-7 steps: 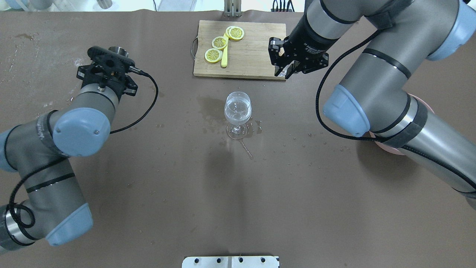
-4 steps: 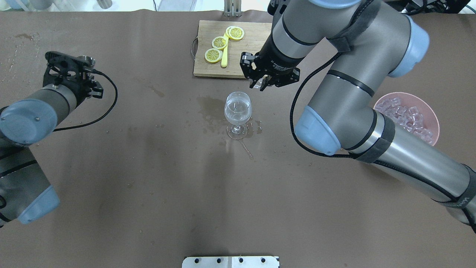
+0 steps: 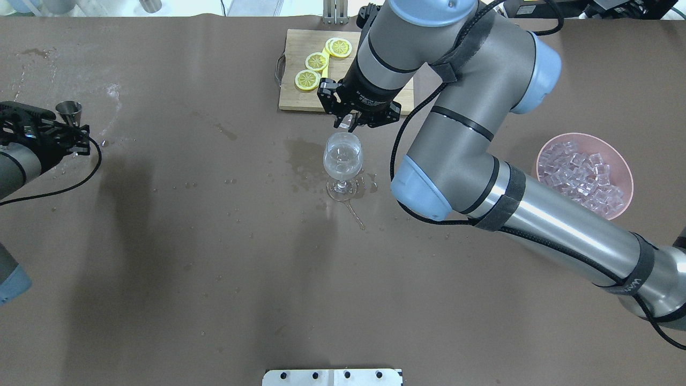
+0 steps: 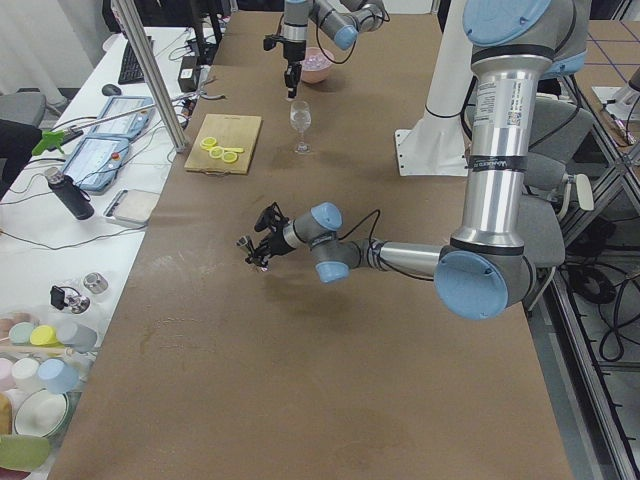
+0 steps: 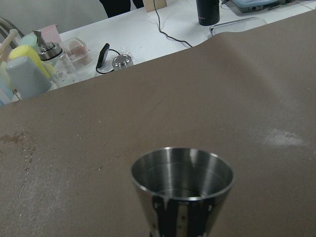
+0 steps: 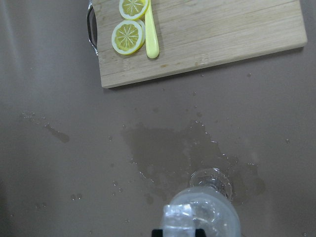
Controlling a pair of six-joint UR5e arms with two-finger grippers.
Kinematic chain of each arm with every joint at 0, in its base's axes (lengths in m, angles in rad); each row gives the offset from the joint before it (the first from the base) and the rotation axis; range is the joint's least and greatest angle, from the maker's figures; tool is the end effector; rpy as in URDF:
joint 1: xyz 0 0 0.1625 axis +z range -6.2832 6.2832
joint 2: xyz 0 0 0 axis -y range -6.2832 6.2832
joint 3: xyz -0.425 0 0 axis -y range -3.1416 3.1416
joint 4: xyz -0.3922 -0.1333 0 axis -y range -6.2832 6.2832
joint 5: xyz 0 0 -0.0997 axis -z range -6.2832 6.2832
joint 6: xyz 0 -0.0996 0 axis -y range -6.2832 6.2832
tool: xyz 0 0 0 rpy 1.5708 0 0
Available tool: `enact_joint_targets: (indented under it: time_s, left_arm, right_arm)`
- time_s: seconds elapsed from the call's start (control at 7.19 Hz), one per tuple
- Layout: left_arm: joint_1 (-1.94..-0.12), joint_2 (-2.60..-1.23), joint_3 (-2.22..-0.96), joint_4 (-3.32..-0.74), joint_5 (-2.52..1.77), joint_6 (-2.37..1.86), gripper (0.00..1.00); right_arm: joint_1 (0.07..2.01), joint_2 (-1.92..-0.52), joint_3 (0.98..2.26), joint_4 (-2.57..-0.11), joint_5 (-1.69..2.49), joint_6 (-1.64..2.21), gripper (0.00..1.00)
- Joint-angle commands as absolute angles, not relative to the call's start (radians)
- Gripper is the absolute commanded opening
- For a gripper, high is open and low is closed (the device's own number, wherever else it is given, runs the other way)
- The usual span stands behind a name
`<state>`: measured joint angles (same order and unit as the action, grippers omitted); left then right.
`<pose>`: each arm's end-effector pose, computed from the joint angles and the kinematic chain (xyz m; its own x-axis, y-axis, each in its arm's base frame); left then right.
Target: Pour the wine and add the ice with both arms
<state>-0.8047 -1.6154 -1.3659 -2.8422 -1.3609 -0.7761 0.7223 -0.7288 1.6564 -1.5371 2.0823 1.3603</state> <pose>0.2618 -0.4943 0.6035 0.8109 0.1639 -0.5618 0.3649 0.6089 0.7043 -0.4547 -0.5134 0.0997 0.4776 0.1780 0.8604 -0.1796 0.9784 -0.1027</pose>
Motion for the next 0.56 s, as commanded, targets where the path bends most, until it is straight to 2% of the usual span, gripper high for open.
enact_joint_targets:
  time_s: [0.0,0.14,0.42]
  left_arm:
    - [-0.859,-1.612,-1.299,-2.957,-1.390,-0.779,0.00]
    - [-0.865,-1.612,-1.278,-3.005,-1.387,-0.785,0.00]
    - [-0.864,-1.609,-1.154,-3.165,-1.341,-0.784,0.00]
  right_arm:
    - [0.692,-0.733,1.651,-1.514,2.056,1.368,0.21]
    - [0.690,-0.736,1.660,-1.508,2.054,1.383,0.21]
    - [0.689,-0.742,1.672,-1.508,2.054,1.387,0.21]
